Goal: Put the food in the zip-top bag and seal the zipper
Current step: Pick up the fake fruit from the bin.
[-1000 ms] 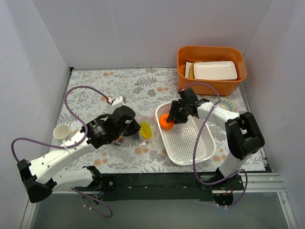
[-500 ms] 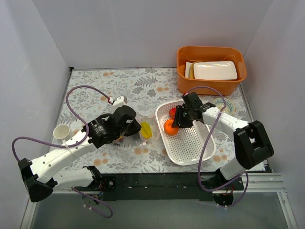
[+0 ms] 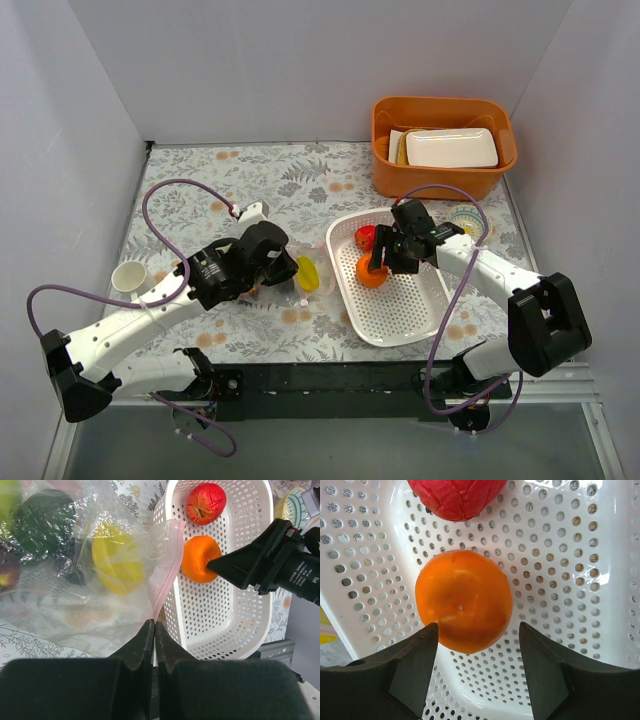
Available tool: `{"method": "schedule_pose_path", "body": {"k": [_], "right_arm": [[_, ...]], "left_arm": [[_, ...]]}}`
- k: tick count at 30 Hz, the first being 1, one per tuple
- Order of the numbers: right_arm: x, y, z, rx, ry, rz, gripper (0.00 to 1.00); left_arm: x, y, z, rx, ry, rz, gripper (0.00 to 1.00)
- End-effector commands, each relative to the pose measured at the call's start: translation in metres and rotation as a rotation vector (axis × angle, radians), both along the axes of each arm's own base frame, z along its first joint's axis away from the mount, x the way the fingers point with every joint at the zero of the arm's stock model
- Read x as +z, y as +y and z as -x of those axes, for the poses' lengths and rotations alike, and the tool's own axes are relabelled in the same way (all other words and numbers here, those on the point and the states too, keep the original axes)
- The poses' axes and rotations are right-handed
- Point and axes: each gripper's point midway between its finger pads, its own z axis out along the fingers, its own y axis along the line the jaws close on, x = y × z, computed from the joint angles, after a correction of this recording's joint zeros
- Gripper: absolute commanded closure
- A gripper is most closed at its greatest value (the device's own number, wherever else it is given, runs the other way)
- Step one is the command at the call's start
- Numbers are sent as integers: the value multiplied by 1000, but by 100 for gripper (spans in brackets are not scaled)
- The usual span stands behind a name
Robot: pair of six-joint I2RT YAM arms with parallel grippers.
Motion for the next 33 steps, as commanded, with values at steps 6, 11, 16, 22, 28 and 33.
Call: {"method": "schedule_pose_path", "body": {"k": [6,11,16,22,28,33], "right_arm": [[3,19,-16,4,-28,-99,25],[-3,21,-19,1,-11,-100,24],[-10,21,-19,5,6,-104,24],[-17,26,-13,27,33,-134,23],[-20,33,-10,56,56,-163,23],[-22,35,-10,66,65,-174,23]], "left_arm": [[3,2,-1,6,-9,1,100],[3,5,-1,15,-10,3,100],[3,5,-1,17,-10,1,99],[2,3,-1,9,-7,0,100],[0,4,0,10,-4,1,100],[0,5,0,12,-7,1,99]]}}
